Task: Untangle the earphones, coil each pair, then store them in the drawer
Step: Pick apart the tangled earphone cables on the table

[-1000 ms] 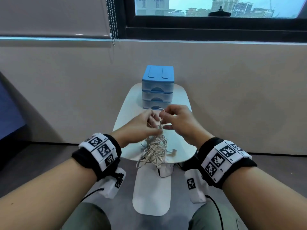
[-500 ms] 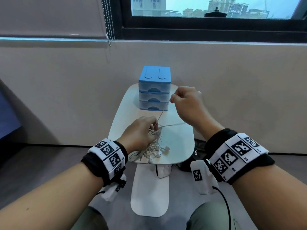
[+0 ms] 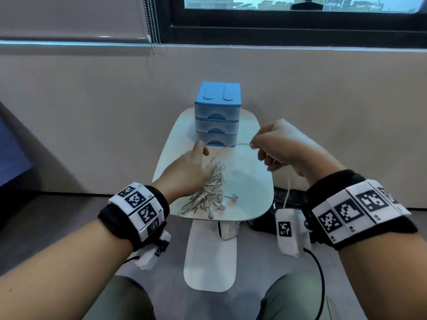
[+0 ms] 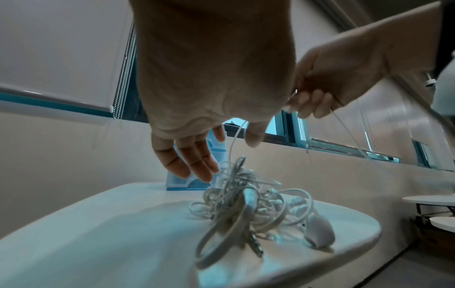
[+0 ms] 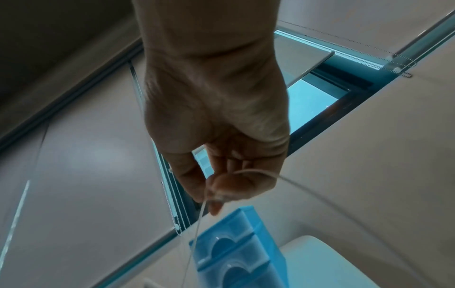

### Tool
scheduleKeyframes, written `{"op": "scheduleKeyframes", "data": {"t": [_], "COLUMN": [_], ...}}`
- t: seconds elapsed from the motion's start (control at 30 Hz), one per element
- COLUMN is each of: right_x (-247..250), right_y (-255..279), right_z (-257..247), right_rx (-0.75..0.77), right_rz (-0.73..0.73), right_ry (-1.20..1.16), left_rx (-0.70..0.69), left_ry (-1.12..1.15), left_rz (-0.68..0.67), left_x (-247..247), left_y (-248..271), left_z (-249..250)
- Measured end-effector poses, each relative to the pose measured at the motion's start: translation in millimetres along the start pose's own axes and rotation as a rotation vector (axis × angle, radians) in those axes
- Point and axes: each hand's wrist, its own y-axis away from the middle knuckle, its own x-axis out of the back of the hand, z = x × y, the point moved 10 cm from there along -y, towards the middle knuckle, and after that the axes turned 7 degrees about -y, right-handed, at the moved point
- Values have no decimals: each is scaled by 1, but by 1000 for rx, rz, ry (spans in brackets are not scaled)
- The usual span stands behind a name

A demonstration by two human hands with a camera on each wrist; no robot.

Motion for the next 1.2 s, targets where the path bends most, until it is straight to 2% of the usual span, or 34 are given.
{"op": "scheduleKeyframes", "data": {"t": [0.13, 0.23, 0.3, 0.4, 0.47, 0.53, 0.63, 0.73, 0.87, 0.97, 1.07, 1.2], "right_x": [-33, -54, -65, -78, -75, -61, -52, -64, -68, -74, -79, -82], "right_y": [4, 1, -1, -2, -6, -14, -20, -20, -33, -38, -45, -52], "right_z": [29, 34, 31, 26, 23, 19, 18, 23, 40, 52, 58, 62], "right_rx": [-96, -75, -23, 93, 190, 264, 292, 289, 219, 165, 114, 36], "right_rz": [-187, -258, -280, -320, -268, -152, -106, -190, -135, -141, -159, -229], "right_ry": [4, -30, -26, -15, 18, 74, 159, 258, 179, 100, 93, 90], "left_rx": [94, 99, 90, 19, -61, -179, -287, -277, -268, -242, -285, -253], "left_ry": [-186, -286, -252, -84, -12, -4, -40, -124, -60, -69, -85, 92], "left_rz": [-153, -231, -230, -174, -110, -61, -38, -72, -160, -151, -105, -141], "left_x": [-14, -35, -42, -37, -26, -14, -4, -7, -21, -29, -29, -26], "left_y": [2, 6, 5, 2, 1, 0, -1, -4, -1, -3, -5, -9], "left_z": [-16, -19, -17, -7, 1, 11, 16, 12, 15, 13, 18, 14]}}
